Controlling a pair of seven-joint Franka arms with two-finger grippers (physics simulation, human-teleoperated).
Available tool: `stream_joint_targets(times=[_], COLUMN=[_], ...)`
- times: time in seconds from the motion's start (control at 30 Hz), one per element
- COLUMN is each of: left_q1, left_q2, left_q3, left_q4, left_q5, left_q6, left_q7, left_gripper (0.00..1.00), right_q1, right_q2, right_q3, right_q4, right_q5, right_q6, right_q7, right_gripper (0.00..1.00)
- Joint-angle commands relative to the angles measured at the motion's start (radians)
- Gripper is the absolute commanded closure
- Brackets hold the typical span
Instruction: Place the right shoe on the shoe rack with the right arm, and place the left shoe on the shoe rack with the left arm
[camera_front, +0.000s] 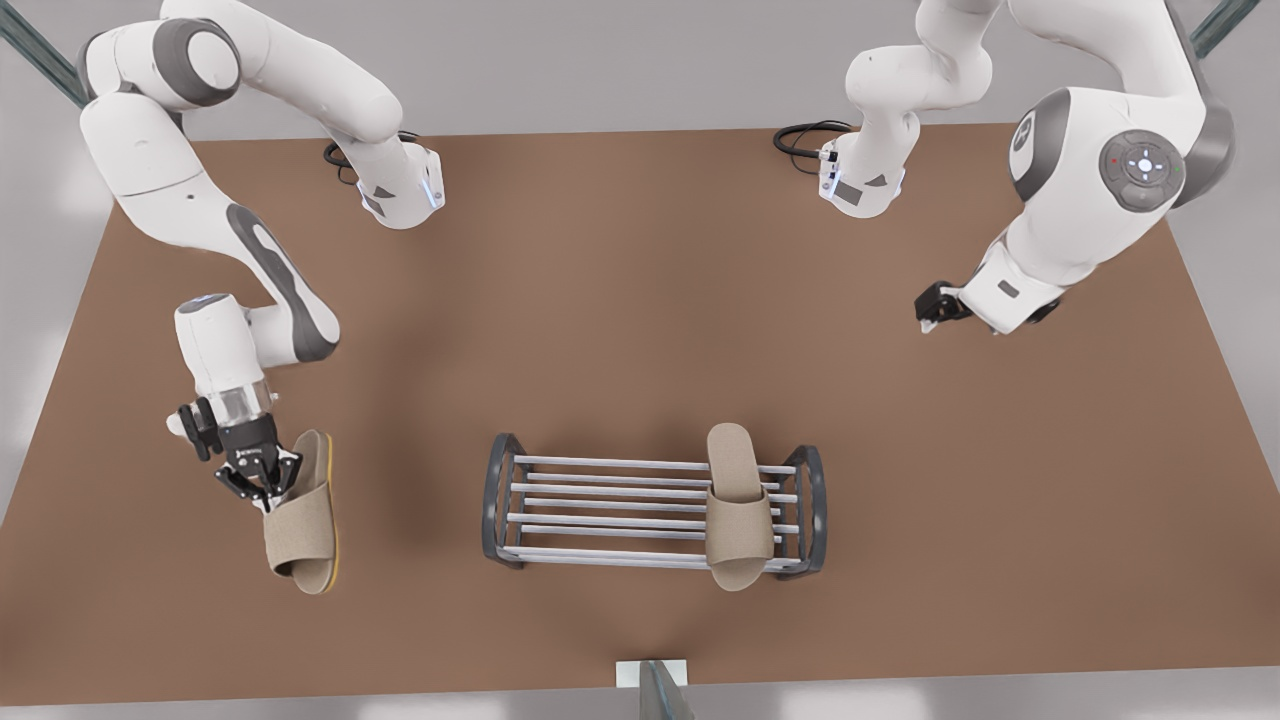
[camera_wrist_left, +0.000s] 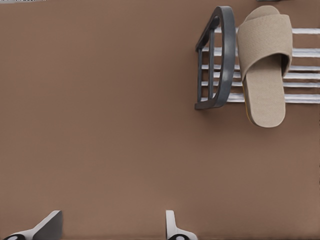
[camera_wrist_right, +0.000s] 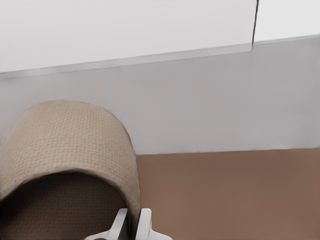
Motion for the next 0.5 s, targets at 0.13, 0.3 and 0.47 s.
stream_joint_targets(times=[0.13, 0.3, 0.47], left_q1=[0.021, 0.021, 0.021], left_q2=[-0.003, -0.005, -0.005], left_q3=[-0.003, -0.003, -0.003], left_q4=[-0.001, -0.001, -0.001], left_q5=[-0.004, -0.004, -0.004], left_q6=[-0.002, -0.003, -0.005], left_q7=[0.115, 0.115, 0.115], left_gripper=[0.00, 0.00, 0.00], right_q1=[-0.013, -0.014, -0.008], right_q2=[-0.171, -0.399, -0.528], right_q3=[0.016, 0.091, 0.195], right_q4=[-0.014, -0.067, -0.065], right_q5=[0.002, 0.002, 0.002], right_q6=[-0.178, -0.364, -0.548], right_q7=[0.236, 0.408, 0.586], right_gripper=[0.79, 0.79, 0.79])
